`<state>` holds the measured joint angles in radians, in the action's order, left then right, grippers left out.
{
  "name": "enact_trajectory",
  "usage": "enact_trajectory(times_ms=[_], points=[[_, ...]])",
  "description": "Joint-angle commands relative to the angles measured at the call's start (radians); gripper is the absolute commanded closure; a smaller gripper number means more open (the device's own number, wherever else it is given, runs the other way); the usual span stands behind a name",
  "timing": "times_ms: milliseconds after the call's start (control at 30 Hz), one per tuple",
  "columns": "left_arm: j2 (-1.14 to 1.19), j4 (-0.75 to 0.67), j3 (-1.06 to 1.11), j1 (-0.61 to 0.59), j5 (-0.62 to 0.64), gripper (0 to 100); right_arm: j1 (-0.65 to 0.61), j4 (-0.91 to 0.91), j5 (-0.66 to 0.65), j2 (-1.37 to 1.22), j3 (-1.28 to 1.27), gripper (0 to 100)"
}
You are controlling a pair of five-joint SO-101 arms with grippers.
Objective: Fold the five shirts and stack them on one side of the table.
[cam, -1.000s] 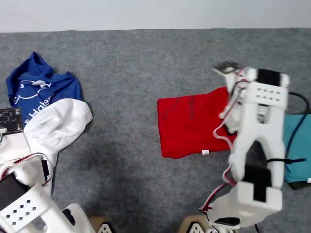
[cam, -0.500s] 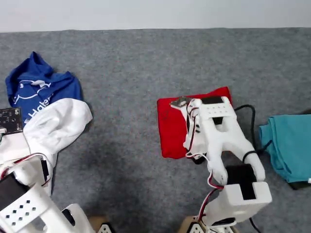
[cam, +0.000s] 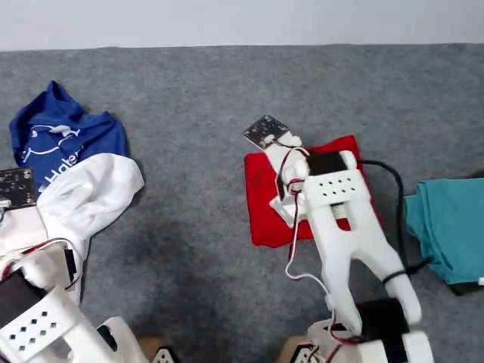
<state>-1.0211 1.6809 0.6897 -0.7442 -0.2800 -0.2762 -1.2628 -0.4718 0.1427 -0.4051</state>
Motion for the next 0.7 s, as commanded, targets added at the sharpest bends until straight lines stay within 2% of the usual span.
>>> enact_trajectory(times_ms=[0, 100, 233, 400, 667], points=[[-0.014, -0.014, -0.005, 0.0, -0.002, 91, -0.008, 0.11, 0.012, -0.094, 0.006, 98.9], [-0.014, -0.014, -0.005, 0.0, -0.002, 91, -0.013, 0.157, 0.012, -0.205, 0.006, 98.9], [-0.014, -0.014, -0.005, 0.0, -0.002, 91, -0.042, 0.065, 0.064, -0.274, 0.002, 98.9], [-0.014, -0.014, -0.005, 0.003, -0.003, 91, -0.051, -0.039, 0.075, -0.24, -0.017, 98.9], [-0.014, -0.014, -0.005, 0.005, -0.003, 91, -0.051, 0.024, 0.072, -0.137, -0.029, 98.9]])
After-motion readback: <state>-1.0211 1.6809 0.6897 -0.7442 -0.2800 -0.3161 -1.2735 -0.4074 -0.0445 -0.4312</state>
